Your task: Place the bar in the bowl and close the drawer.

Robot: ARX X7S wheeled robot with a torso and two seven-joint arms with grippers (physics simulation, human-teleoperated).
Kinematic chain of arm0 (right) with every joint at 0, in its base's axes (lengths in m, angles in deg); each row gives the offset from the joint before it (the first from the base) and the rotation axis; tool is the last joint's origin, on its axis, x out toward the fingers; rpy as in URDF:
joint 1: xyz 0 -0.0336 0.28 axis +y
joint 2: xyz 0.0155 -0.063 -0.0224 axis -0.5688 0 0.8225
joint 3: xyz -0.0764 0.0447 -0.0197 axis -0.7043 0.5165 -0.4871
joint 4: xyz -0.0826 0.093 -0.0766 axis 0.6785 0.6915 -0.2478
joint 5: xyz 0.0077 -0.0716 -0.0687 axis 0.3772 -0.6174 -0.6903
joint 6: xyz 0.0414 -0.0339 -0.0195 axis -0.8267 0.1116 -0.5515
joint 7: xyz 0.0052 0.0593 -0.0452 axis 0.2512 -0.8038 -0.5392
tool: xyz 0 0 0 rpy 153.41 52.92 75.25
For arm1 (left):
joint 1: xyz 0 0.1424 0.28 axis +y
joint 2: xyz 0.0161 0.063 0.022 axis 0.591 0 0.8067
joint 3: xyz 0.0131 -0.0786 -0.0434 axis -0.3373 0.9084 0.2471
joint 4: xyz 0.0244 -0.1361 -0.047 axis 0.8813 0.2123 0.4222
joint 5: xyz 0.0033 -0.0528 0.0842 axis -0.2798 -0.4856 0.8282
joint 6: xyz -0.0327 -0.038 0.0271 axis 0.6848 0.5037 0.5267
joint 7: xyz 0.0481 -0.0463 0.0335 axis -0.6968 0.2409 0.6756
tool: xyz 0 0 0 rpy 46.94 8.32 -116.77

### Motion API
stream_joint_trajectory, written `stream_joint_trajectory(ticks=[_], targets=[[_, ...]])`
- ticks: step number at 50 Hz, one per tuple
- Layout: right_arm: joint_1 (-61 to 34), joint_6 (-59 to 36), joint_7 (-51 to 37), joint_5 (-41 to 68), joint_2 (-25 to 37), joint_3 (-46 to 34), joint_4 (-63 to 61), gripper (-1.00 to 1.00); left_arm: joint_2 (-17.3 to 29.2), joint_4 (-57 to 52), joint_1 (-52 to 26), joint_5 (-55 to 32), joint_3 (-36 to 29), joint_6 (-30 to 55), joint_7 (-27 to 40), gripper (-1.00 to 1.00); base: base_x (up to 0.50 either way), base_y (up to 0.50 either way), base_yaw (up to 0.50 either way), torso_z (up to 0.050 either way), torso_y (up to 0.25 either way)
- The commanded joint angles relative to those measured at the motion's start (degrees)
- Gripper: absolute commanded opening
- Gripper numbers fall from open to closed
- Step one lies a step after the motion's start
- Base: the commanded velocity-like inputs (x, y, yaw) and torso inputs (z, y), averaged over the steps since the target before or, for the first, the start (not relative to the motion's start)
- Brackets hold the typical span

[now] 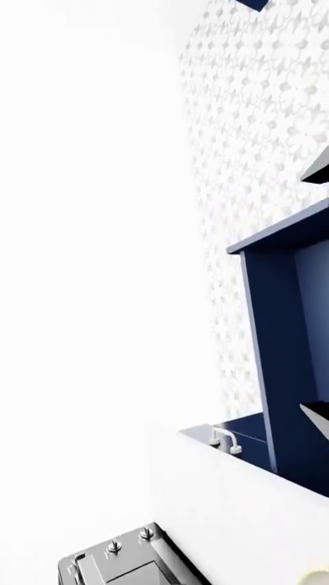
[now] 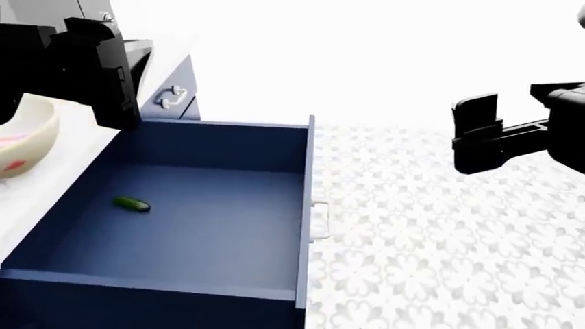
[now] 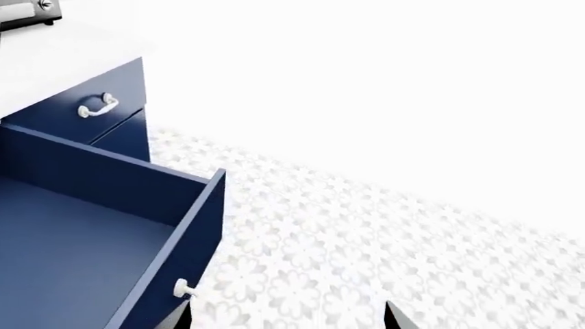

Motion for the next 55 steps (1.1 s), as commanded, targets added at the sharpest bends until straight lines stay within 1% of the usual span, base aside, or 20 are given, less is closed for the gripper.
stream_joint_trajectory(ticks=[1,6,17,37,51,55], targets=[[0.5,-0.3,-0.1,-0.2,-0.2,-0.1,-0.4,1.0,0.3,-0.4,0.6,0.0,-0.2,-0.4,-0.4,1.0,0.0,0.02,-0.5,0.0,0.0],[1.3,-0.5,0.4,-1.2,-0.2,-0.4,-0.6,1.0,1.0,-0.8,2.6,0.8,0.2,-0.8,-1.7,1.0,0.0,0.03,-0.5,0.0,0.0],[2.6,-0.2,0.2,-3.0,-0.1,-0.8,-0.7,1.0,2.7,-2.4,5.9,1.9,1.1,-2.0,-3.6,1.0,-0.01,0.0,0.0,0.0,0.0],[3.1,-0.7,-0.9,-3.9,-0.3,-1.0,-0.5,1.0,2.4,-2.4,5.1,1.6,0.4,-1.9,-3.1,1.0,0.5,-0.01,0.0,0.0,0.0],[3.5,-0.2,-1.5,-2.8,-0.1,-0.9,0.2,1.0,2.5,-2.6,4.5,1.2,0.2,-2.1,-3.0,1.0,0.04,0.0,0.0,0.0,0.0],[3.5,-0.6,-0.9,-1.9,-0.1,-0.9,0.4,1.0,2.4,-2.6,4.4,1.2,0.1,-2.1,-2.9,1.0,0.02,-0.48,0.0,0.0,0.0]])
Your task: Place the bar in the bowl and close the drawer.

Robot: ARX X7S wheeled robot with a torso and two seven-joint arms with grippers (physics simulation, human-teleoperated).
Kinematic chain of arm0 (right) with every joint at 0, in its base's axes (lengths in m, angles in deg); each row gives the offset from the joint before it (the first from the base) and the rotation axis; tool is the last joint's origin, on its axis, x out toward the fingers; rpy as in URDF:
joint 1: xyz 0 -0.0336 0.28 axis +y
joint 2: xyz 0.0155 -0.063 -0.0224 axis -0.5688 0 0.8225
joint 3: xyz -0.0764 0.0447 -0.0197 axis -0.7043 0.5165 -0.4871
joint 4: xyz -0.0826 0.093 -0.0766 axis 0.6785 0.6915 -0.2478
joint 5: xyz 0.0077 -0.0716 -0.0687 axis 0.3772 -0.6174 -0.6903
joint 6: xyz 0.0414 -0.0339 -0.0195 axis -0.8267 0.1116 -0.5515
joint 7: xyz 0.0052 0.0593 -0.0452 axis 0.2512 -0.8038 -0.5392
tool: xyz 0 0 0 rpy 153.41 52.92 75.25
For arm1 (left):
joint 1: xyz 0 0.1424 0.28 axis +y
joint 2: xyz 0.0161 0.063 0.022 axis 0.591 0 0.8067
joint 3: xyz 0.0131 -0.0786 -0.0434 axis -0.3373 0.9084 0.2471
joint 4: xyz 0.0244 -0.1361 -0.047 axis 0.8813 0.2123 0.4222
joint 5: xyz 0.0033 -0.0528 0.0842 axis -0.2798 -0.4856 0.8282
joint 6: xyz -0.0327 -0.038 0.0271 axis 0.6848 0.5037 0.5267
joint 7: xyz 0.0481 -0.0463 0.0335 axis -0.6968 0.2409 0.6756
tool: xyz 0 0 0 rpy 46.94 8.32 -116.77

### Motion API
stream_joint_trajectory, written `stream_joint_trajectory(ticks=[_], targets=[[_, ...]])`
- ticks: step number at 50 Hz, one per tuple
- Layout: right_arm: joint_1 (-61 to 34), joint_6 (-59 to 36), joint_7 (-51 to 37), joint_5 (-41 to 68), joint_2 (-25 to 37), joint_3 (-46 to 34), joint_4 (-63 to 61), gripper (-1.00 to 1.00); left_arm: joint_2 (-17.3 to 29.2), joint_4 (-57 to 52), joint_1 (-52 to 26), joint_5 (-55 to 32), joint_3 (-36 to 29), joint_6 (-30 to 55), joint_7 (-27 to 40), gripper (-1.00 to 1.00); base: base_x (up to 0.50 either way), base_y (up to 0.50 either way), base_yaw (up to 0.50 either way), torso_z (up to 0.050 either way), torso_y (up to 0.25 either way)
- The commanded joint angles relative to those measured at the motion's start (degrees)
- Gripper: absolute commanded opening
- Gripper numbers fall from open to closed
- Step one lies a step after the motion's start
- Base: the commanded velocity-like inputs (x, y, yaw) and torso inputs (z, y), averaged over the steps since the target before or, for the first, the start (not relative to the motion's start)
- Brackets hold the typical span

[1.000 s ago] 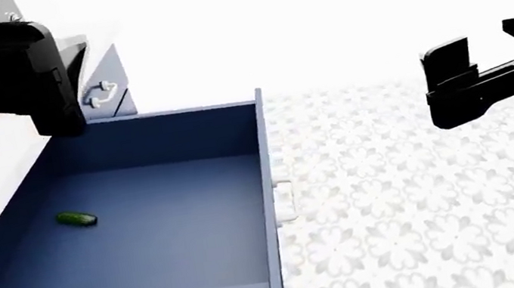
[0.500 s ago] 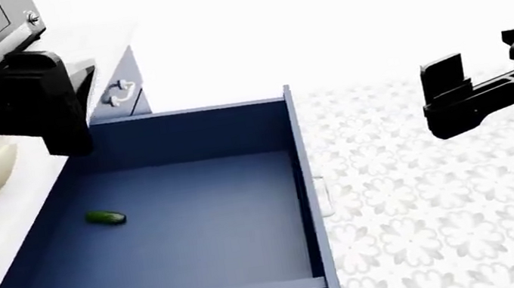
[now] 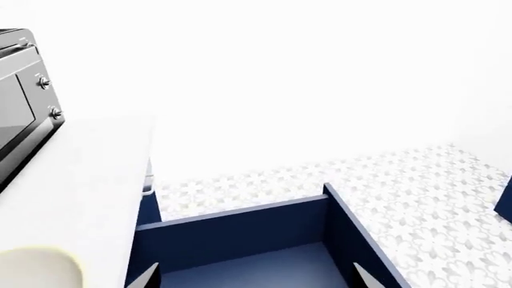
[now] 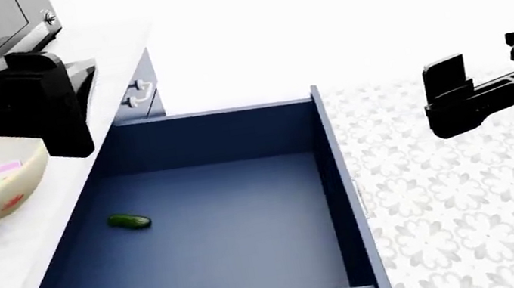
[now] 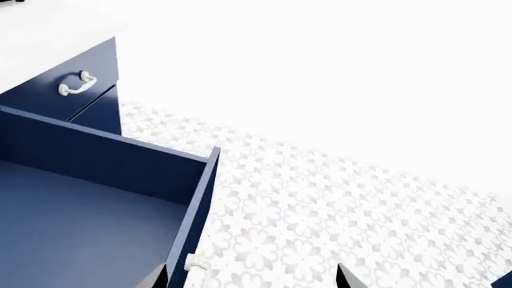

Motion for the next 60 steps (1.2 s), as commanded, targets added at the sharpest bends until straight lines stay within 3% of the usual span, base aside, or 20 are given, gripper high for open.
stream_joint_trajectory(ticks=[1,13,26,60], targets=[[0.2,-0.3,0.3,1.3,-0.1,0.0,0.7,1.0,-0.2,0.0,-0.3,-0.2,-0.3,-0.1,0.1,1.0,0.02,-0.5,0.0,0.0,0.0],[0.5,0.2,0.2,0.7,0.4,0.4,0.1,1.0,-0.4,-0.1,-0.7,-0.3,-0.7,-0.1,0.2,1.0,0.02,-0.48,0.0,0.0,0.0],[1.2,1.2,0.1,-0.3,0.5,0.7,0.4,1.0,-0.2,-0.1,-0.6,-0.2,-0.8,-0.3,0.0,1.0,0.0,-0.01,0.0,0.0,0.001],[10.8,4.6,22.1,-7.0,10.9,-0.8,13.5,1.0,-2.3,0.2,-0.9,0.8,-2.8,-0.1,0.5,1.0,0.0,0.0,0.0,0.0,0.0]])
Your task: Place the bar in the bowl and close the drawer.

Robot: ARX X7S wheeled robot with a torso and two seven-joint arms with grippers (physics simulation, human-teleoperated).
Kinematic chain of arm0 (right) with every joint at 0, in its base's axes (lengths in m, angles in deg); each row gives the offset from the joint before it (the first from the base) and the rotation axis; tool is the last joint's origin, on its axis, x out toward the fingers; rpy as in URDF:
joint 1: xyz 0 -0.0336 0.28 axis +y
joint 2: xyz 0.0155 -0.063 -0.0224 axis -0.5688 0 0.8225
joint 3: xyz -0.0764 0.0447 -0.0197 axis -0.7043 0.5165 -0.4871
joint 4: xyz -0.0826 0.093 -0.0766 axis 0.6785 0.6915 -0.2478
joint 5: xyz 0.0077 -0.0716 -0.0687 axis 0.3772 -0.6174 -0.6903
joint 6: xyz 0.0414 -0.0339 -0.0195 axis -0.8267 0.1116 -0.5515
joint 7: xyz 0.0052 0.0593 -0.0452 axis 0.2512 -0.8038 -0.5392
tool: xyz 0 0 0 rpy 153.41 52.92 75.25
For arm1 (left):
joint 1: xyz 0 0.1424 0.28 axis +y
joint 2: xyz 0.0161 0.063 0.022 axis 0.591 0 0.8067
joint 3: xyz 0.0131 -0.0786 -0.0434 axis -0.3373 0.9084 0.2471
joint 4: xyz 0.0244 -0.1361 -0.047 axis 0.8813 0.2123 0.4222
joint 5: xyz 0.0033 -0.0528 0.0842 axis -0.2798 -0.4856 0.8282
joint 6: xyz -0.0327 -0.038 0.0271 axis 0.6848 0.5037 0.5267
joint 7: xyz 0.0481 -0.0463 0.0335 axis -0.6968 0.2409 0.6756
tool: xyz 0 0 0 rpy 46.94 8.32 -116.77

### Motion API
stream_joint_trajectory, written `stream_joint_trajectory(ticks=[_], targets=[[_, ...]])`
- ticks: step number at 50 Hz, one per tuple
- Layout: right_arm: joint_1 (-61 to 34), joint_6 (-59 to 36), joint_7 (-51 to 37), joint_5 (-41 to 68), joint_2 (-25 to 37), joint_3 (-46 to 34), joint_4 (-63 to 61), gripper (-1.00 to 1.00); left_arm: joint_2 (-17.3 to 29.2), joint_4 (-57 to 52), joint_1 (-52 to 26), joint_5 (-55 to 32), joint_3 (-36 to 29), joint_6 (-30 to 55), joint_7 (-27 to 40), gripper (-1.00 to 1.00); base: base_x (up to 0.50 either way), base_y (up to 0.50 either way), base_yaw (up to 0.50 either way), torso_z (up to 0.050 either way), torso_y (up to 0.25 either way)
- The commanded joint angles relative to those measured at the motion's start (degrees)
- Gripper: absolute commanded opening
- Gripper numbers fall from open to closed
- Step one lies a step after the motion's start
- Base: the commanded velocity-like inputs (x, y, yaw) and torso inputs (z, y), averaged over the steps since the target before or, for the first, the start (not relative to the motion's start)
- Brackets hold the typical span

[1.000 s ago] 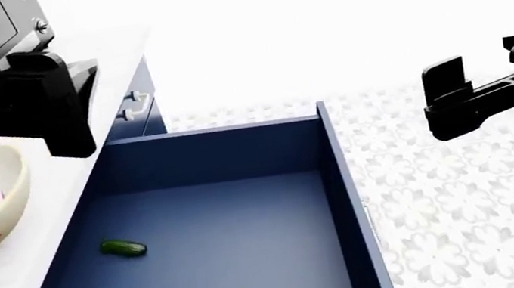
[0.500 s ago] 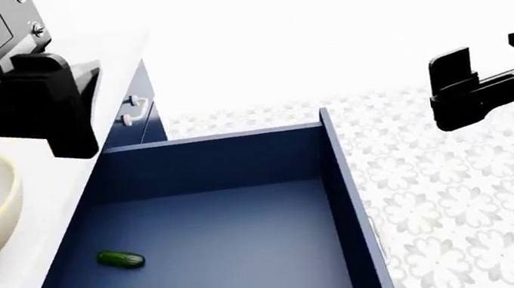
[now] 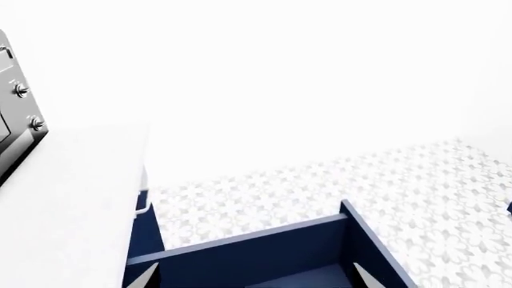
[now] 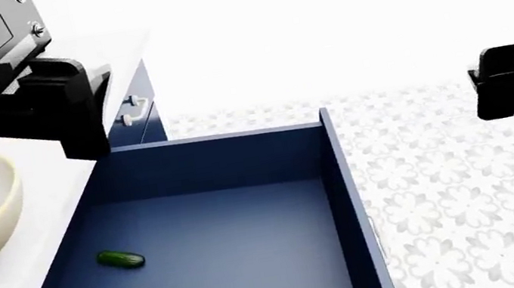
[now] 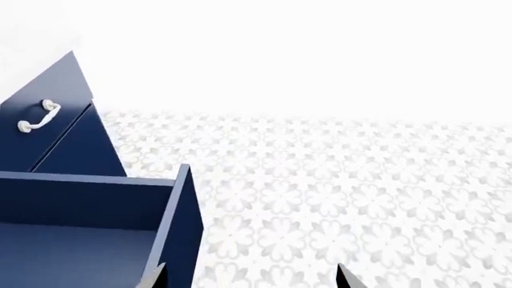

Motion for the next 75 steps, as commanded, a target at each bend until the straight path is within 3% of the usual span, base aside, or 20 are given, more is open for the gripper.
stream_joint_trajectory(ticks=[1,16,30,47,70,75], targets=[[4.9,2.9,7.8,-1.8,4.3,-1.3,2.8,1.0,-1.0,0.1,-0.7,-0.2,-0.9,0.0,0.7,1.0,0.0,0.0,0.0,0.0,0.0],[16.5,16.9,22.6,-3.5,9.6,-6.6,5.2,1.0,-1.9,0.1,-1.0,-0.2,-1.8,-0.1,1.0,1.0,0.0,0.0,0.0,0.0,0.0],[26.3,29.7,33.9,-3.4,9.4,-12.4,8.5,1.0,-3.5,0.8,-2.4,-0.4,-3.3,0.5,1.8,1.0,0.0,0.0,0.0,0.0,0.0],[35.7,30.3,56.3,-0.2,0.2,-17.6,22.8,1.0,-4.0,0.7,-2.3,0.2,-4.3,0.6,1.9,1.0,0.0,0.0,0.0,0.0,0.0],[44.5,29.3,68.5,0.9,-13.8,-21.9,41.7,1.0,-4.9,0.9,-2.7,0.6,-5.6,0.4,2.3,1.0,0.0,0.0,0.0,0.0,0.0],[44.8,26.9,75.2,-1.1,-17.0,-23.1,45.4,1.0,-5.2,0.9,-2.7,0.6,-5.9,0.3,2.4,1.0,0.0,0.0,0.0,0.0,0.0]])
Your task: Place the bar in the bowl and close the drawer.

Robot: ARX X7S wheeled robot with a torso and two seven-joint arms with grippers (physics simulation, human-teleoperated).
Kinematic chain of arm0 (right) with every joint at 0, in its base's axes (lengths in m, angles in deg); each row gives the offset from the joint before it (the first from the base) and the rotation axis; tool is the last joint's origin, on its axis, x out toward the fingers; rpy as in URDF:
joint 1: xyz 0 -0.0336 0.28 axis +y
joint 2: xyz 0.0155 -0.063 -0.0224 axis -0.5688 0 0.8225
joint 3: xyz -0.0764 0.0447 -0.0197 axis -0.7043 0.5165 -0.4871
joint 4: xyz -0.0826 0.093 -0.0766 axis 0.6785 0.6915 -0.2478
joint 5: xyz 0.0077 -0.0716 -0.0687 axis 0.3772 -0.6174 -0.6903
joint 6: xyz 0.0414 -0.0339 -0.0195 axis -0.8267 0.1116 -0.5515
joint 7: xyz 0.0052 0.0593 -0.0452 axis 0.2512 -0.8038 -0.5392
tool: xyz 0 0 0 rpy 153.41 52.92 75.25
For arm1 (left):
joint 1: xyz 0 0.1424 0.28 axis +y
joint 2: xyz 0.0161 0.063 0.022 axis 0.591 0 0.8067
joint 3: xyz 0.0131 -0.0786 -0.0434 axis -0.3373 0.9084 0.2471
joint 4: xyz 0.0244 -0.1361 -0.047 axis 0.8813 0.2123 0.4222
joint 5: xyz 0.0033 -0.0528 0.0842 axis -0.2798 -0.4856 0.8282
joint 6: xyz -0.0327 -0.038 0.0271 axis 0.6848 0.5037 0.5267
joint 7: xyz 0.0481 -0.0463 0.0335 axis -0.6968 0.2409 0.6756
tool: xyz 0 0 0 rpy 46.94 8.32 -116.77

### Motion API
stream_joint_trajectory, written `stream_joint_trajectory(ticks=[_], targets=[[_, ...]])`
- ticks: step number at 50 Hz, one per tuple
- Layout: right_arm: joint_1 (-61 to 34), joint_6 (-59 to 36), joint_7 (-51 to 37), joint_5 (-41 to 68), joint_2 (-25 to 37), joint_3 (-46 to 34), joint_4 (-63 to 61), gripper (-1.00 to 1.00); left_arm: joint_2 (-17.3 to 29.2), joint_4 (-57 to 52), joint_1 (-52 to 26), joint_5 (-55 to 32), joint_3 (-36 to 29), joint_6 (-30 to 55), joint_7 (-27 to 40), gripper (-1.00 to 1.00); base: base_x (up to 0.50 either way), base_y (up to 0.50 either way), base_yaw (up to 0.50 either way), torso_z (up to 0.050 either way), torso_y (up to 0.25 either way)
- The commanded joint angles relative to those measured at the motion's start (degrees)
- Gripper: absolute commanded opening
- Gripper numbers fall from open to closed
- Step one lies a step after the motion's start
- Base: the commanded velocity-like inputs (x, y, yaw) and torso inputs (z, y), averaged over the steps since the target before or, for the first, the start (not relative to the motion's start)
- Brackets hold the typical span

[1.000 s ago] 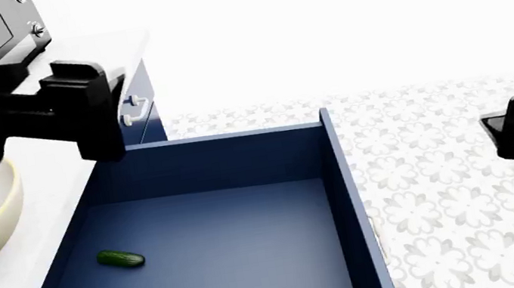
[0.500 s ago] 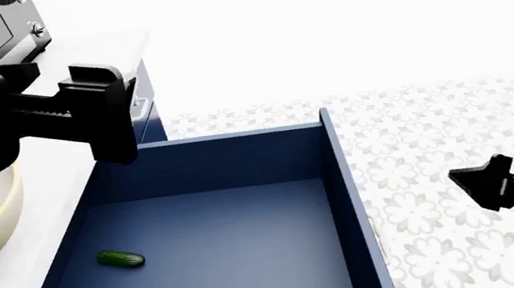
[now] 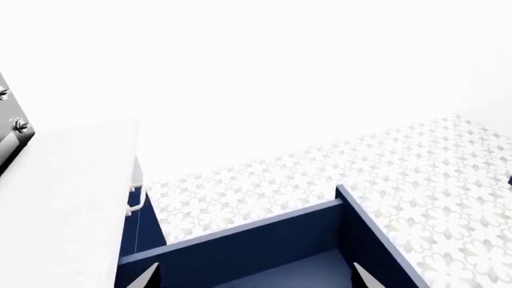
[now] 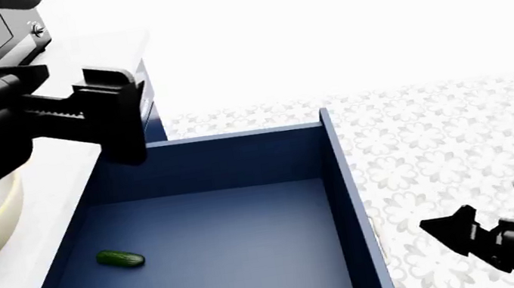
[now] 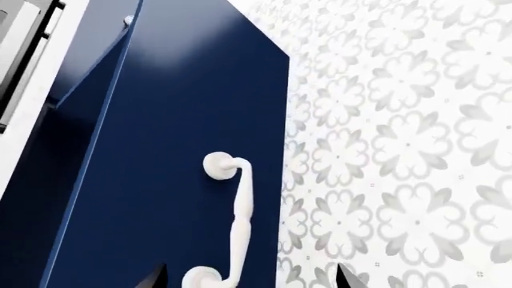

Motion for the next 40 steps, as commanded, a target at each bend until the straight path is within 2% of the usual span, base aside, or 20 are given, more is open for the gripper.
stream_joint_trajectory(ticks=[1,7,17,28,40], targets=[[2.3,-3.3,10.9,-1.7,-7.3,-2.3,9.4,1.0,-0.5,0.1,-0.1,0.2,-0.7,-0.1,0.2,1.0,0.0,0.0,0.0,0.0,0.0],[2.3,-7.0,20.4,-2.6,-11.6,-3.2,16.1,1.0,-0.4,0.1,-0.2,0.1,-0.9,-0.1,0.2,1.0,0.0,0.0,0.0,0.0,0.0],[2.2,-9.3,27.2,-4.6,-15.8,-4.4,20.3,1.0,-0.3,-0.1,-0.3,-0.1,-1.1,-0.2,0.1,1.0,0.0,0.0,0.0,0.0,0.0],[2.2,-11.0,30.2,-5.9,-21.0,-5.6,26.1,1.0,-0.3,-0.1,-0.4,0.1,-1.5,-0.3,0.0,1.0,0.0,0.0,0.0,0.0,0.0],[1.3,-11.7,29.9,-8.0,-24.8,-6.7,25.4,1.0,-0.4,-0.1,-0.3,0.2,-1.7,-0.5,-0.2,1.0,0.0,0.0,0.0,0.0,0.0]])
